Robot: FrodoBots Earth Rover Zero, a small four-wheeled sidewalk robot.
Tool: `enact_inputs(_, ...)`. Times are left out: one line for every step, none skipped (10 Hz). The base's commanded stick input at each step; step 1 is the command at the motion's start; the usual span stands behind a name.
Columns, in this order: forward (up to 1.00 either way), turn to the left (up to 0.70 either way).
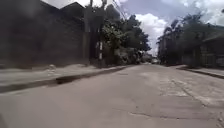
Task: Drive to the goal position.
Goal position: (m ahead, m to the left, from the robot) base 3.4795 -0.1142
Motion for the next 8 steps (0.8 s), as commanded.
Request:
enact_inputs(1.0,-0.01)
enact_inputs(1.0,-0.02)
enact_inputs(1.0,-0.02)
enact_inputs(1.0,-0.03)
enact_inputs(1.0,-0.03)
enact_inputs(1.0,-0.29)
enact_inputs(1.0,-0.39)
enact_inputs(1.0,-0.4)
